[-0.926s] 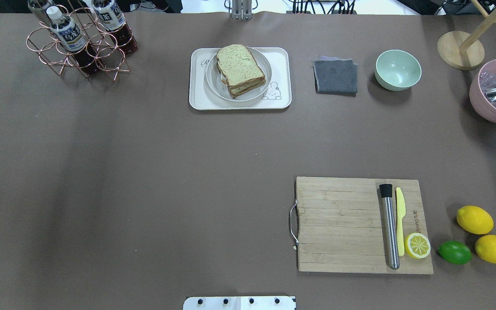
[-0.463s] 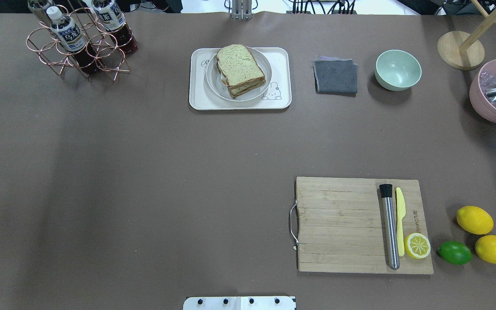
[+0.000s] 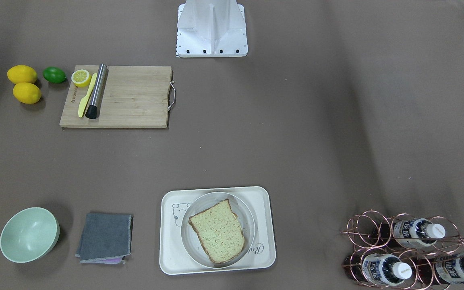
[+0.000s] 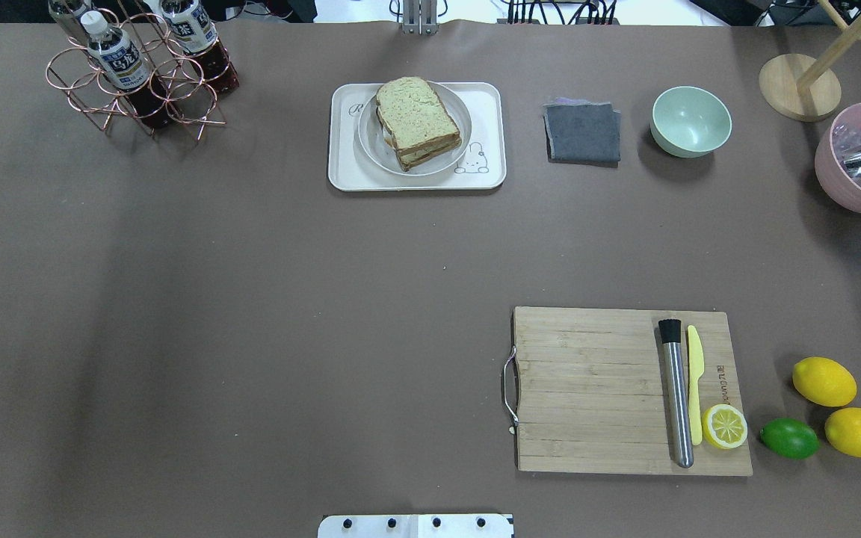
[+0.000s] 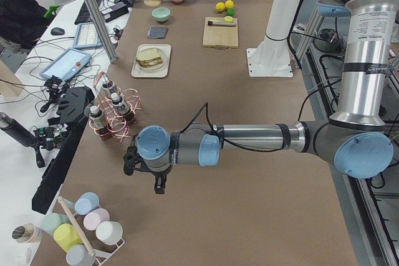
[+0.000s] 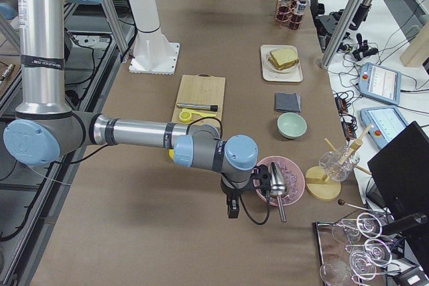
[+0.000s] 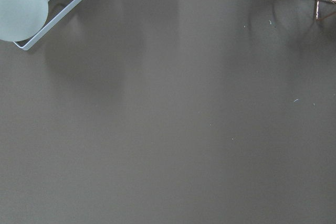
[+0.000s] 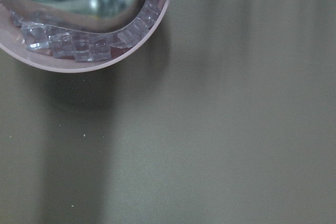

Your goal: Make sandwich and place on tray

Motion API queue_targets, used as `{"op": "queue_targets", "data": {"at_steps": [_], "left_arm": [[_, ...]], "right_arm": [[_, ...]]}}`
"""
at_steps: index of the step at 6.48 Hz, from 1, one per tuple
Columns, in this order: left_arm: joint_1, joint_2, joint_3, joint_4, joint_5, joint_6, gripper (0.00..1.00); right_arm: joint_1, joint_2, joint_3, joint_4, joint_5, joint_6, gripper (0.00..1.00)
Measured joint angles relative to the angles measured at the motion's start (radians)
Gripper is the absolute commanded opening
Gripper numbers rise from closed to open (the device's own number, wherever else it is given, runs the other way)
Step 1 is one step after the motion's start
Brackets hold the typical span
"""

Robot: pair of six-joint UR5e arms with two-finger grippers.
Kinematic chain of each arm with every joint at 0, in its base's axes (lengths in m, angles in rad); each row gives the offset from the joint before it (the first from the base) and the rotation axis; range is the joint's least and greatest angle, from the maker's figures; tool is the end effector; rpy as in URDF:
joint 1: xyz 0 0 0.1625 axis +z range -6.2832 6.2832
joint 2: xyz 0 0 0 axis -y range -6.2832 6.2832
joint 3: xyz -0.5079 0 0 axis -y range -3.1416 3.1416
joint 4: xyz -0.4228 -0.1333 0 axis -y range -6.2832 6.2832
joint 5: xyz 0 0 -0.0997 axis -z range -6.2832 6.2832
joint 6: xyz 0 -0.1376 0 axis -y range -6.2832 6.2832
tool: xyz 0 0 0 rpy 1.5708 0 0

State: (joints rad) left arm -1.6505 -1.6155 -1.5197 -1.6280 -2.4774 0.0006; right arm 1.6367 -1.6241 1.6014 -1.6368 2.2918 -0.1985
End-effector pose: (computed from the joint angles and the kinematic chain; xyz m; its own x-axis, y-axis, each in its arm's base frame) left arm -0.0686 -0.5456 0.7522 0.6177 -0.0086 -0.7864 0.0791 0.9955 0.0513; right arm 0.0744 -0.4819 0.7911 0.7440 -0.0903 0.6621 0.0827 0.9957 0.0428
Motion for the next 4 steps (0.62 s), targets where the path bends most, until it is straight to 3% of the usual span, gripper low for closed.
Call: {"op": "queue_targets", "data": {"at_steps": [4], "left_arm": [[0.0, -0.004, -0.002, -0.001, 0.021, -0.007, 0.98]], "right_arm": [[0.0, 0.006, 0.004, 0.0, 0.0, 0.005, 1.0]]}}
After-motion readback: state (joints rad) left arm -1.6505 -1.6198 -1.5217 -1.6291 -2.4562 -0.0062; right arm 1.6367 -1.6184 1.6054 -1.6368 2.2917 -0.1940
